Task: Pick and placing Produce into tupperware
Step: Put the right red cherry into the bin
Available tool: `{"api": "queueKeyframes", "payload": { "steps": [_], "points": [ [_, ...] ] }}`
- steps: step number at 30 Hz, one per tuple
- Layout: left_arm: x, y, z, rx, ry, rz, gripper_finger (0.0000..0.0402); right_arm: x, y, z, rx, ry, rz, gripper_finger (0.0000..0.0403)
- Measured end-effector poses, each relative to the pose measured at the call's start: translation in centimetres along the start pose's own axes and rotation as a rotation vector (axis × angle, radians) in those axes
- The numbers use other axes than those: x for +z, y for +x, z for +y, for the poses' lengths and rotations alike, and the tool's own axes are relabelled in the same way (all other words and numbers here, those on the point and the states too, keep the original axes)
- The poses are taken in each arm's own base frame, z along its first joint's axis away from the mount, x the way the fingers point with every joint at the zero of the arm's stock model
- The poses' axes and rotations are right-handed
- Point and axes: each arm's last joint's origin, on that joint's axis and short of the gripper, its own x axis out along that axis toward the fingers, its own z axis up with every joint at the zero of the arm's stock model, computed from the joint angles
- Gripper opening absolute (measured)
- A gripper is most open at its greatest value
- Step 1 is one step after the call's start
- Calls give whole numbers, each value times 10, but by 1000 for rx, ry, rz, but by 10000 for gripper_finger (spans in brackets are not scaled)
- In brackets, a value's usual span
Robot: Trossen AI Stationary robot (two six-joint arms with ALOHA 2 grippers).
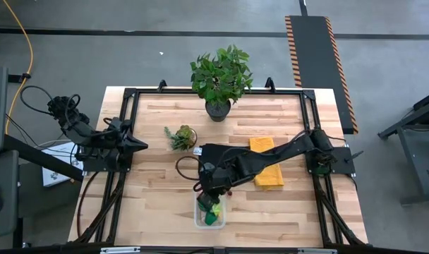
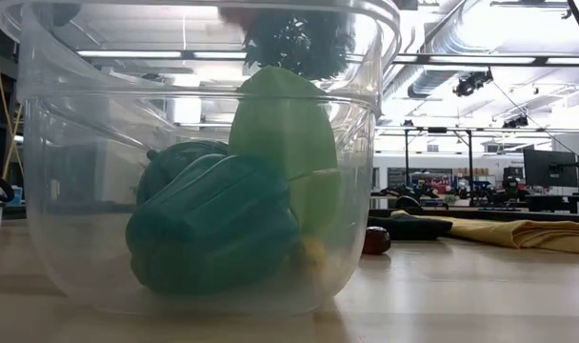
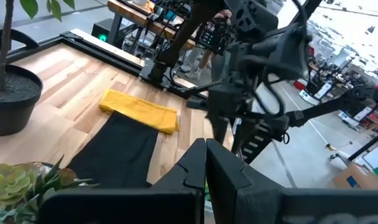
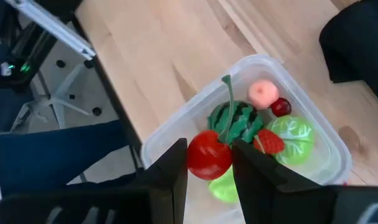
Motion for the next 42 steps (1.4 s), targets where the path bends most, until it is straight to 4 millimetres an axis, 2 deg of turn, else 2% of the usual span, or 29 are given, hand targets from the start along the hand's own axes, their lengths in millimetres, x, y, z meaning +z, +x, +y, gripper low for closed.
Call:
{"api": "queueKeyframes", "payload": {
  "steps": [5,10,23,34,42],
  "points": [
    [-3,0,1,-5,18,33,1,-3,25,-6,-44,38,49,91],
    [-6,0,3,6,43,69,1,-5,35,-11,-90,77,56,91],
    [-10,-1,6,28,157,105,1,-5,51,-18,-133,120,75,91],
    [-10,-1,6,27,160,105,1,-6,53,-18,-117,118,108,92],
    [-10,-1,6,28,160,105,1,-6,53,-17,-96,122,133,132]
  ]
}}
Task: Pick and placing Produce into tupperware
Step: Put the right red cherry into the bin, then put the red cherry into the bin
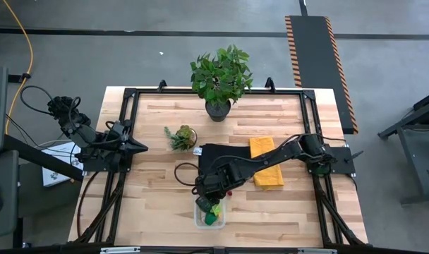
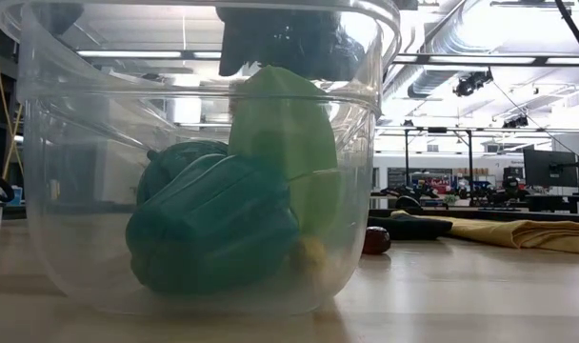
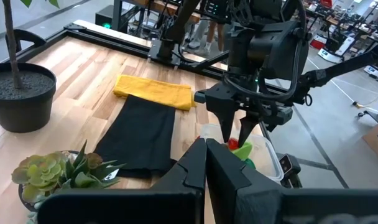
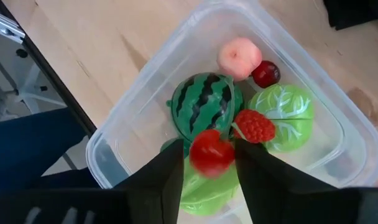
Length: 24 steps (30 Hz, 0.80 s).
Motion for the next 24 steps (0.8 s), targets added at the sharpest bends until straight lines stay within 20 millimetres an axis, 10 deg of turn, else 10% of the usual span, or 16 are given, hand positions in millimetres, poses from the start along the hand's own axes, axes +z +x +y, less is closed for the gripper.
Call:
{"api": "queueKeyframes", "payload": {
  "steps": [11,24],
  "points": [
    [0,0,0,0,0,0,1,5,-5,10,80,-32,-66,149],
    [0,0,0,0,0,0,1,18,-105,49,23,-271,-438,149]
  ]
}}
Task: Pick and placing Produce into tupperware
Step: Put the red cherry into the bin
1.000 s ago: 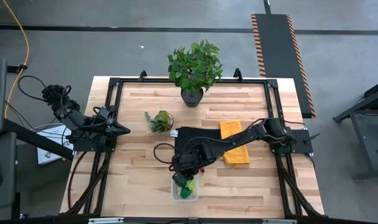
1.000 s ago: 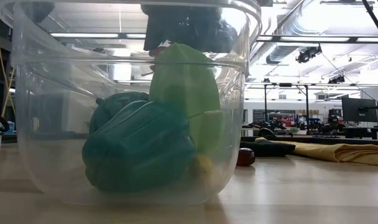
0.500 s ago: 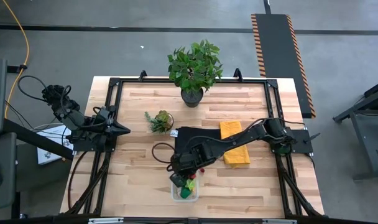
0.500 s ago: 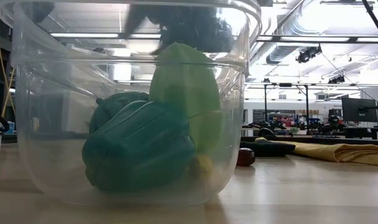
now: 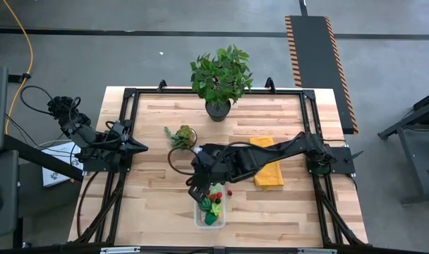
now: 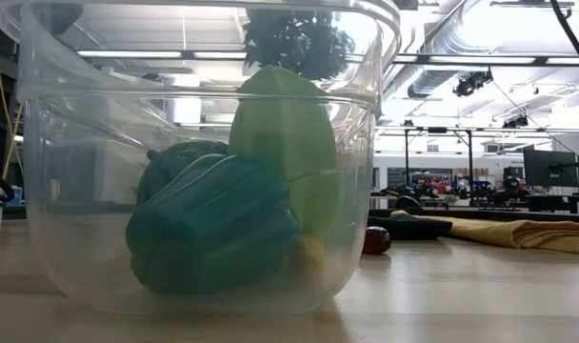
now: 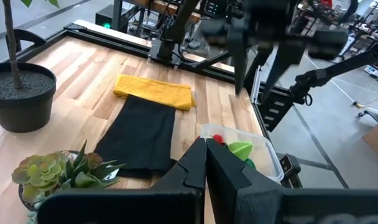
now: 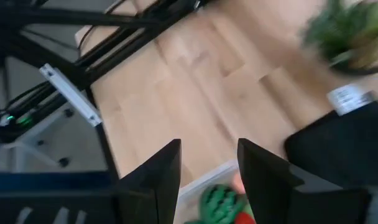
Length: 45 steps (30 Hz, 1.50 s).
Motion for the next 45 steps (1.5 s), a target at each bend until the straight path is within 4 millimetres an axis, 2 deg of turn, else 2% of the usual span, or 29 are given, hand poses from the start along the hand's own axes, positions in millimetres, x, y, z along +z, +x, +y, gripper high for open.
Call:
{"api": "queueKeyframes", "payload": {
  "steps": [4,7,11,16,23,29,32,35,40,45],
  "points": [
    [0,0,0,0,0,0,1,4,-24,3,-59,-19,-75,149],
    [0,0,0,0,0,-1,1,2,-41,-2,-79,-18,-106,149],
    [0,0,0,0,-1,-1,1,-8,-58,-10,-120,-2,-118,149],
    [0,0,0,-1,-7,-2,1,-30,-74,-15,-103,10,-158,149],
    [2,0,0,28,-121,-30,1,-73,-82,-34,55,57,-228,149],
    [3,0,3,93,-235,-80,1,-106,-88,-59,328,104,-342,149],
    [4,0,2,92,-288,-98,1,-113,-95,-73,447,134,-412,149],
    [8,-1,0,78,-321,-138,1,-120,-100,-86,494,128,-449,149],
    [15,1,-2,116,-367,-230,1,-126,-110,-102,483,77,-486,149],
    [17,7,-7,137,-360,-245,1,-129,-120,-119,454,59,-525,149]
  ]
}}
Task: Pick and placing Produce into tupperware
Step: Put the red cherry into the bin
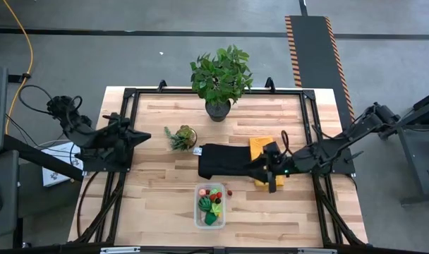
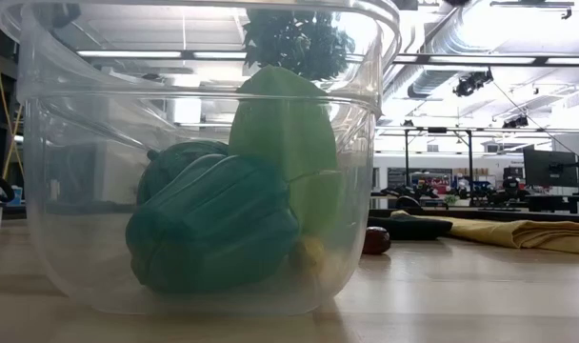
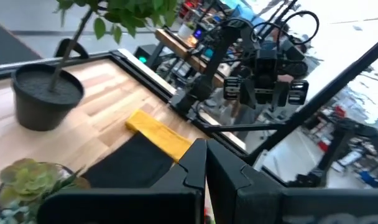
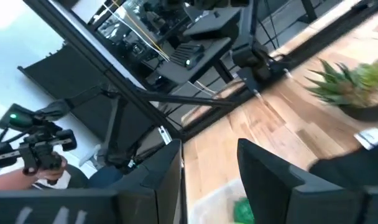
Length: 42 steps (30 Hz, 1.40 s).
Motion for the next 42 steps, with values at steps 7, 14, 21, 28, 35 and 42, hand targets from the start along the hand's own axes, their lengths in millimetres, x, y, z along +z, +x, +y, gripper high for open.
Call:
{"api": "queueKeyframes", "payload": {
  "steps": [7,14,21,28,35,42],
  "points": [
    [-6,10,-9,42,9,-23,1,-19,-24,-39,-14,74,-10,140],
    [-5,23,-26,85,-71,-151,1,-46,-33,-82,-36,89,100,128],
    [-9,36,-41,121,-157,-240,1,-61,-33,-110,-82,-82,287,127],
    [-18,45,-47,128,-186,-232,1,-72,-36,-120,-143,-274,414,127],
    [-25,51,-50,141,-177,-219,1,-85,-20,-125,-142,-368,451,124],
    [-26,52,-50,139,-197,-216,1,-97,3,-128,-102,-373,397,111]
  ]
}}
